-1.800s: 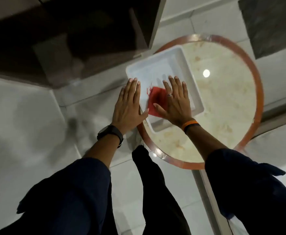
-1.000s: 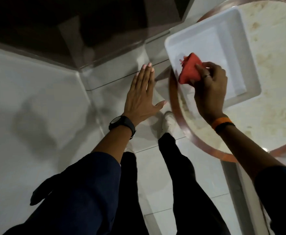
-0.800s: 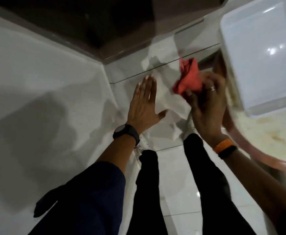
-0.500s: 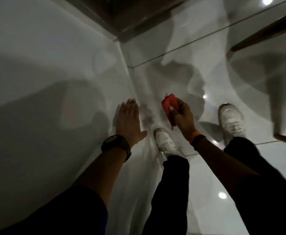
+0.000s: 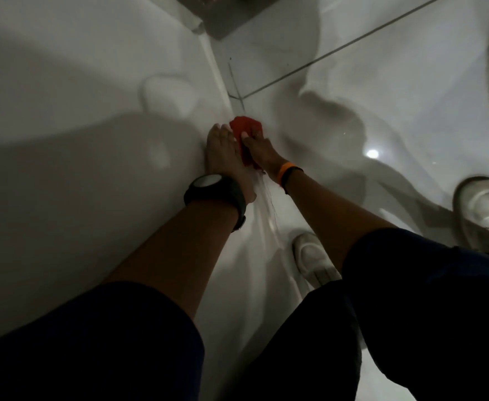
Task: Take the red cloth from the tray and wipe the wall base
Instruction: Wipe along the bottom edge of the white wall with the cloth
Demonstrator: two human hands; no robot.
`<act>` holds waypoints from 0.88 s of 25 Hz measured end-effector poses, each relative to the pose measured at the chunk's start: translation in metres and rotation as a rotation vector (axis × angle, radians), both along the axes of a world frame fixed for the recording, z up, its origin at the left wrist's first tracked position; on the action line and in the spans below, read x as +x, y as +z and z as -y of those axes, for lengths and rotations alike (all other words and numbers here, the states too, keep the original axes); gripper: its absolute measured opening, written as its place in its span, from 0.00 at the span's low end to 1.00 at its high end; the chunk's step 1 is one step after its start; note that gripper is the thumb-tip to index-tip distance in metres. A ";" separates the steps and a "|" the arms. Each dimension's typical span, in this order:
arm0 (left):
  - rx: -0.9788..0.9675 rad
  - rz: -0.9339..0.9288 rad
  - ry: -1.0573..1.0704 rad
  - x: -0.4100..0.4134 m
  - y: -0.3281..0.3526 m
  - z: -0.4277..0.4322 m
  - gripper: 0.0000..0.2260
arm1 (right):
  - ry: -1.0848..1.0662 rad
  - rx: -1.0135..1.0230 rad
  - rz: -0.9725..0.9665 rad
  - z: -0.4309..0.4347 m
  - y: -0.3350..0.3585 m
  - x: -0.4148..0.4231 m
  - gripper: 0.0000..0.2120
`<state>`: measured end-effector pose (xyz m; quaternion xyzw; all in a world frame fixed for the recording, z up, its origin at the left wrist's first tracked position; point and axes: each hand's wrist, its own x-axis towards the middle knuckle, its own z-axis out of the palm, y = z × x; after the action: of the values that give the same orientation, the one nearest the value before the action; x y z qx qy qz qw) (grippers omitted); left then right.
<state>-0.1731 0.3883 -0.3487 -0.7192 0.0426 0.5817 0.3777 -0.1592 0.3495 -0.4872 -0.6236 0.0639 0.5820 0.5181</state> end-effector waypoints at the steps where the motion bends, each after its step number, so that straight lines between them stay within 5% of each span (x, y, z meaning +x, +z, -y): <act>1: 0.018 -0.012 0.008 0.004 -0.003 -0.003 0.51 | 0.004 -0.003 0.036 -0.009 -0.003 0.009 0.29; 9: 0.026 -0.067 0.003 0.010 0.009 -0.002 0.50 | 0.024 -0.137 0.070 0.029 0.005 -0.050 0.27; 15: 0.030 -0.068 0.012 0.002 0.002 0.000 0.46 | 0.059 -0.073 0.209 -0.018 -0.022 0.010 0.30; 22: -0.020 -0.088 0.010 -0.014 0.022 0.010 0.49 | 0.156 -0.308 0.092 0.077 0.001 -0.113 0.26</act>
<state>-0.1867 0.3783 -0.3266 -0.6968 0.0612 0.6142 0.3654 -0.2726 0.2726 -0.4860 -0.7245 0.0800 0.5745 0.3723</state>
